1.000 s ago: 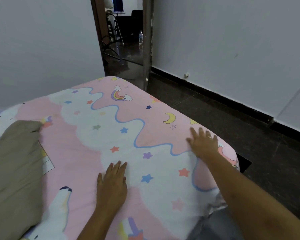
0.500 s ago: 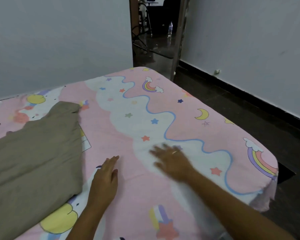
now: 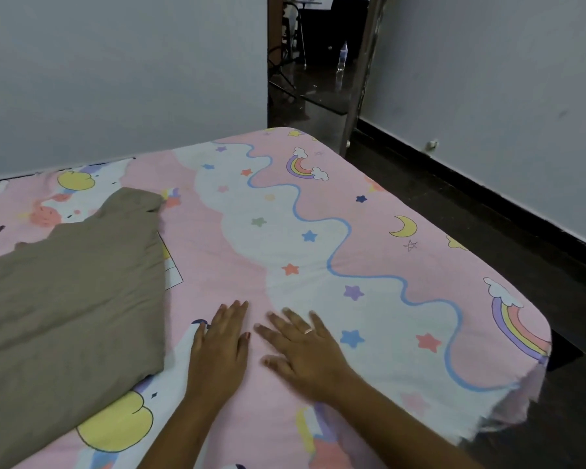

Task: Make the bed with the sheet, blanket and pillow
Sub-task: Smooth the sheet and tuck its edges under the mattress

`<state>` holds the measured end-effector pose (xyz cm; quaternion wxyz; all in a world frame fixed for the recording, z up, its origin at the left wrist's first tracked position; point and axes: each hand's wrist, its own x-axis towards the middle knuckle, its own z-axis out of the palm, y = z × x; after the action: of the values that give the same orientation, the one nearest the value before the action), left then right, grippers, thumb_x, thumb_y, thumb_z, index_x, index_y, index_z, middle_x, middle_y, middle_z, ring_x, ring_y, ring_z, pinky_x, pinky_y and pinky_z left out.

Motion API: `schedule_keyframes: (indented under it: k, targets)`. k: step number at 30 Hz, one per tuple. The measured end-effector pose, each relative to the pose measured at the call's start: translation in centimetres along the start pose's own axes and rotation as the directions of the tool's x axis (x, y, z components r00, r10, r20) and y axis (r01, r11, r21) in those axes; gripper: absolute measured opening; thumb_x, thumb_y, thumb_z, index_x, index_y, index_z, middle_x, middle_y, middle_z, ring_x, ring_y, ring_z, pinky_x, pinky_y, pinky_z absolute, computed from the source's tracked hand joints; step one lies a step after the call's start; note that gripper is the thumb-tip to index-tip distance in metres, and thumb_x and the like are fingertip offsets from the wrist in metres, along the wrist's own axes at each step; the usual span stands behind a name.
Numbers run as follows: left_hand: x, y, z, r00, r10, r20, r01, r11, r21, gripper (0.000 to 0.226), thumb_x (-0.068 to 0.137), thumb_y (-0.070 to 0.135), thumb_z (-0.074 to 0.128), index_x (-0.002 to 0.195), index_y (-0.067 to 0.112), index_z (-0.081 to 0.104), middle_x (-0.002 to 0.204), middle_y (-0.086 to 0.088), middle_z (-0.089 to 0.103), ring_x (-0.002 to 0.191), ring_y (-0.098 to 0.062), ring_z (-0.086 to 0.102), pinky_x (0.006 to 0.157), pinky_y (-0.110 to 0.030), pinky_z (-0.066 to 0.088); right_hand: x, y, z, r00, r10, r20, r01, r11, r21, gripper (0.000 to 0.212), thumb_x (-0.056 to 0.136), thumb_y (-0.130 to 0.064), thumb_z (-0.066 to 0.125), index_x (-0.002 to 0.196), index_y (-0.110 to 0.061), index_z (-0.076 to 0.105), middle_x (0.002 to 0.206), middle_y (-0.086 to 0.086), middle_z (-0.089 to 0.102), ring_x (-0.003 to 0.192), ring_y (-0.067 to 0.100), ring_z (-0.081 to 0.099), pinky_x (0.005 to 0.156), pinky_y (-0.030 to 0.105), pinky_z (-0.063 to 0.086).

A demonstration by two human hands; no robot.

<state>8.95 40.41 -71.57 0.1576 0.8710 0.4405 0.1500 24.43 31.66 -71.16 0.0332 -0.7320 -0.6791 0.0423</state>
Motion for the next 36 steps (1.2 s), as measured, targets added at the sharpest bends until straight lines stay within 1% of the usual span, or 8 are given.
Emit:
schedule_keyframes:
  k: [5,8,12,16,20,27,31,36]
  targets:
    - [0.2,0.8,-0.1,0.999,0.010,0.049,-0.016,0.992,0.127,0.054,0.087,0.038,0.032,0.127,0.014,0.059,0.131,-0.006,0.059,0.120,-0.029,0.057,0.088,-0.050,0.049,-1.6,12.6,-3.0,0.945,0.328,-0.001,-0.327,0.941,-0.085,0.075,0.085,-0.066,-0.003,0.143,-0.038,0.037,0.151,-0.010,0.037,0.138,0.017,0.038,0.110,0.045,0.028]
    - [0.3,0.9,0.3,0.998,0.024,0.063,-0.035,0.983,0.178,0.057,0.090,0.043,0.029,0.127,0.013,0.059,0.131,-0.006,0.059,0.120,-0.029,0.056,0.088,-0.051,0.049,-5.2,21.0,-5.0,0.775,0.631,-0.021,-0.626,0.764,-0.154,0.062,0.091,-0.063,0.006,0.150,-0.042,0.009,0.159,-0.012,0.010,0.147,0.016,0.011,0.116,0.045,0.010]
    - [0.8,1.5,0.9,0.995,0.022,0.102,-0.041,0.982,0.187,0.071,0.097,0.051,0.005,0.129,0.015,0.057,0.133,-0.005,0.058,0.122,-0.030,0.054,0.091,-0.053,0.046,-8.6,24.1,-7.3,0.570,0.817,-0.092,-0.817,0.551,-0.171,0.059,0.097,-0.055,0.011,0.152,-0.032,0.013,0.160,0.000,0.013,0.147,0.025,0.011,0.116,0.052,0.014]
    - [1.9,3.1,1.8,0.995,0.032,0.099,-0.048,0.985,0.165,0.077,0.095,0.054,0.003,0.128,0.013,0.059,0.131,-0.005,0.059,0.124,-0.031,0.052,0.095,-0.054,0.042,-7.8,14.9,-6.2,0.793,0.602,-0.090,-0.608,0.793,-0.053,0.084,0.085,-0.061,-0.010,0.149,-0.023,0.027,0.155,0.000,0.024,0.142,0.027,0.028,0.110,0.053,0.024]
    - [2.8,5.9,2.9,0.989,0.071,0.128,-0.090,0.985,0.149,0.078,0.095,0.056,0.002,0.127,0.014,0.060,0.131,-0.005,0.059,0.122,-0.032,0.055,0.097,-0.052,0.039,-10.1,5.6,-2.4,0.950,0.310,0.050,-0.311,0.950,0.019,0.056,0.095,-0.062,0.013,0.135,-0.039,0.045,0.140,-0.012,0.051,0.124,0.010,0.053,0.102,0.038,0.032]
    - [1.7,14.4,6.0,0.977,0.106,0.185,-0.135,0.979,0.152,0.077,0.096,0.054,0.003,0.122,0.017,0.064,0.127,-0.008,0.062,0.118,-0.034,0.058,0.098,-0.049,0.025,-17.3,22.8,-5.2,0.836,0.548,0.018,-0.545,0.835,-0.070,0.080,0.073,-0.077,-0.018,0.146,-0.051,0.004,0.155,-0.021,0.002,0.147,0.013,0.009,0.116,0.041,0.008]
    - [1.8,18.4,7.1,0.985,0.003,0.171,-0.037,0.981,0.191,0.075,0.095,0.057,0.004,0.125,0.021,0.062,0.128,-0.007,0.061,0.115,-0.032,0.060,0.092,-0.051,0.047,-16.6,29.2,-8.4,0.722,0.692,-0.011,-0.681,0.708,-0.186,0.062,0.093,-0.057,0.007,0.150,-0.036,0.016,0.159,-0.004,0.015,0.146,0.023,0.013,0.116,0.052,0.016]
    - [2.0,20.3,7.8,0.990,-0.076,0.122,0.049,0.976,0.212,0.077,0.093,0.061,0.002,0.129,0.024,0.058,0.133,-0.003,0.058,0.118,-0.033,0.058,0.088,-0.056,0.047,-11.8,22.4,-6.0,0.957,0.288,-0.037,-0.289,0.957,-0.029,0.056,0.098,-0.048,0.018,0.118,-0.029,0.067,0.126,0.000,0.064,0.111,0.023,0.064,0.084,0.053,0.050]
